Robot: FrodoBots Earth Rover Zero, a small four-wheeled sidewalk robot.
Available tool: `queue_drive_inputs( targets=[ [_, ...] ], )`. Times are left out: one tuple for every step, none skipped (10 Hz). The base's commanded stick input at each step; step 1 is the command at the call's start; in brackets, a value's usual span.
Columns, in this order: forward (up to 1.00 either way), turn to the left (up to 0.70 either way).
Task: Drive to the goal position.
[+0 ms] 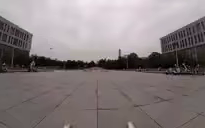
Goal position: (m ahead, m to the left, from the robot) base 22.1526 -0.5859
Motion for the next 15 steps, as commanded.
queue_drive_inputs(
  targets=[
    [0.7, -0.14],
    [0.7, -0.14],
    [0.7, -0.14],
    [0.7, -0.14],
    [0.7, -0.13],
    [0.7, -0.13],
    [0.7, -0.13],
    [0.7, -0.13],
    [0.7, -0.08],
    [0.7, 0.0],
    [0.7, 0.0],
    [0.7, 0.0],
    [0.7, 0.0],
    [0.7, 0.0],
    [0.7, 0.0]
  ],
)
